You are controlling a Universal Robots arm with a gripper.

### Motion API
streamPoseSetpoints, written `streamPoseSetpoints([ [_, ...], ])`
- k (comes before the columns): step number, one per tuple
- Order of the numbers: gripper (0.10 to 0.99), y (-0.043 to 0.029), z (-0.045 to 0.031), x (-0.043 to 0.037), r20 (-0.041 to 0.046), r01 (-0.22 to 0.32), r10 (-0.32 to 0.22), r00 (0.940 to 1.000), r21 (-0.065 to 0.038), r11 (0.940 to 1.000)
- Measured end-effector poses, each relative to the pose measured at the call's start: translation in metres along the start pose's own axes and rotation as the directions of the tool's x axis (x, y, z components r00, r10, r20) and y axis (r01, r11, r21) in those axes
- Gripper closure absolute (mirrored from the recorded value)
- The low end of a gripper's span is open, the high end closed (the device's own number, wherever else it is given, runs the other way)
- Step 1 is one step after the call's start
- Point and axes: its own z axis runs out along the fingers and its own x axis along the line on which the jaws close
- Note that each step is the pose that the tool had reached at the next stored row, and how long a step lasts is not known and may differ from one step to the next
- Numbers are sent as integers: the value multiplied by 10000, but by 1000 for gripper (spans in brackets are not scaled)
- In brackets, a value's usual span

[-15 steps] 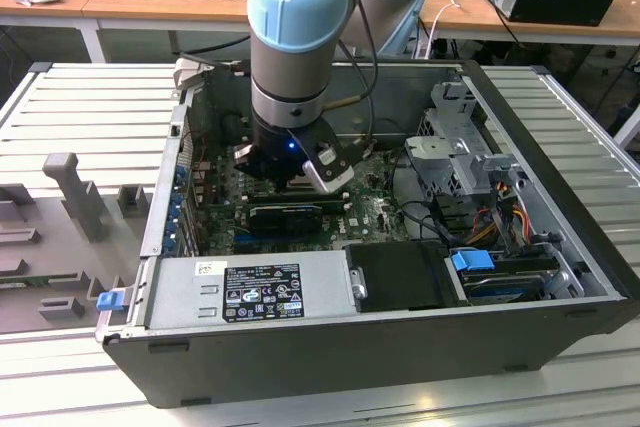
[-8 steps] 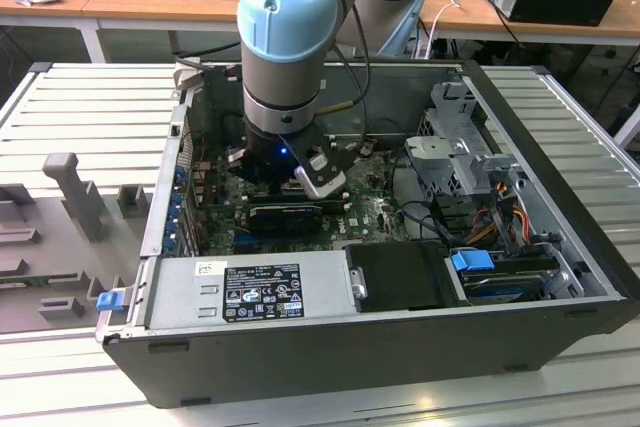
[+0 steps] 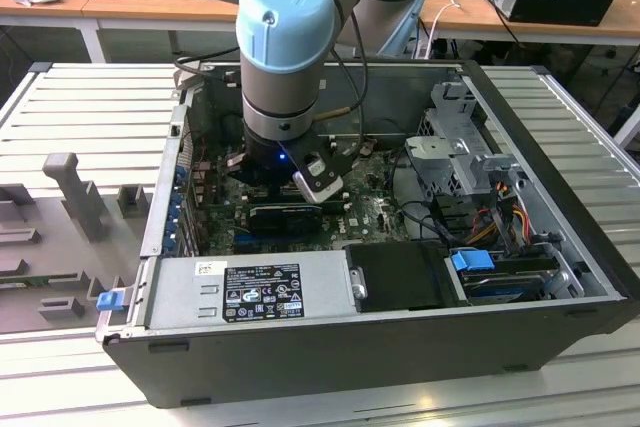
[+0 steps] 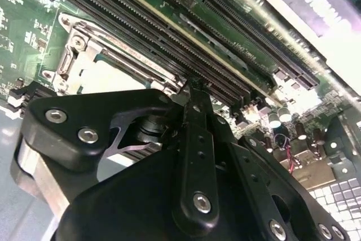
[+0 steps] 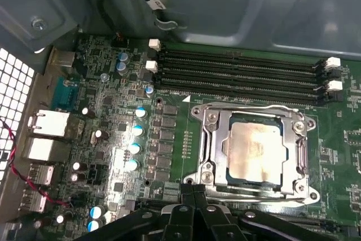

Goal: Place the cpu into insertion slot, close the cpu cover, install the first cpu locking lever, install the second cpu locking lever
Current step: 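Install the second cpu locking lever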

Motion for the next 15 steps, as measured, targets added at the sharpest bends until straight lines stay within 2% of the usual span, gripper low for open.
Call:
streamPoseSetpoints([
  [9, 980, 0, 41, -1, 33, 9, -8, 10000, -311, 9995],
  [15, 980, -2, 65, -1, 43, 12, -10, 10000, -419, 9991],
])
